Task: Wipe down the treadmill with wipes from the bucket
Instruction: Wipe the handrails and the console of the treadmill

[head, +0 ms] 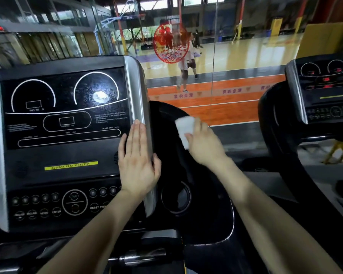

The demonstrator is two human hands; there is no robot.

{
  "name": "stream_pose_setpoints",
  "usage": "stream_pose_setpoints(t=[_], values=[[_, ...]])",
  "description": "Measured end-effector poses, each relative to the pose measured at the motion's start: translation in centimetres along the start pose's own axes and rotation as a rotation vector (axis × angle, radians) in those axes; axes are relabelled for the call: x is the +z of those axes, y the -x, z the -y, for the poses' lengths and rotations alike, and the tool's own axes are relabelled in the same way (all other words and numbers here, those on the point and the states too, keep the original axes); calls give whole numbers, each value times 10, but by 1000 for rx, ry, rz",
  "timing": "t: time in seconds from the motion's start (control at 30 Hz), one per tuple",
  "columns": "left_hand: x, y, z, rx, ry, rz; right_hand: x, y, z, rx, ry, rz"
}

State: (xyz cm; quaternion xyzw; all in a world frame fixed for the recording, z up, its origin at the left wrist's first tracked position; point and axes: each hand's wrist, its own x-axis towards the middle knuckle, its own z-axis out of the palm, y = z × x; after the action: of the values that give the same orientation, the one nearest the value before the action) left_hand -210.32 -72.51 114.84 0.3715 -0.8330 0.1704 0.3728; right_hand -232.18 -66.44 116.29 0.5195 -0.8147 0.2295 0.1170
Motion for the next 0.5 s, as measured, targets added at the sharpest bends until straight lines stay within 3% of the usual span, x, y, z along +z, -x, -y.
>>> stream_pose_setpoints(t=[0.17, 0.27, 0.5], values=[[-1, 0, 1, 2, -8, 10, -4, -56, 20, -101, -53, 56], [0, 1, 1, -6, 13, 7, -1, -5, -4, -69, -156, 26], [2, 2, 2, 2, 64, -27, -8, 178, -30, 208, -354, 45]])
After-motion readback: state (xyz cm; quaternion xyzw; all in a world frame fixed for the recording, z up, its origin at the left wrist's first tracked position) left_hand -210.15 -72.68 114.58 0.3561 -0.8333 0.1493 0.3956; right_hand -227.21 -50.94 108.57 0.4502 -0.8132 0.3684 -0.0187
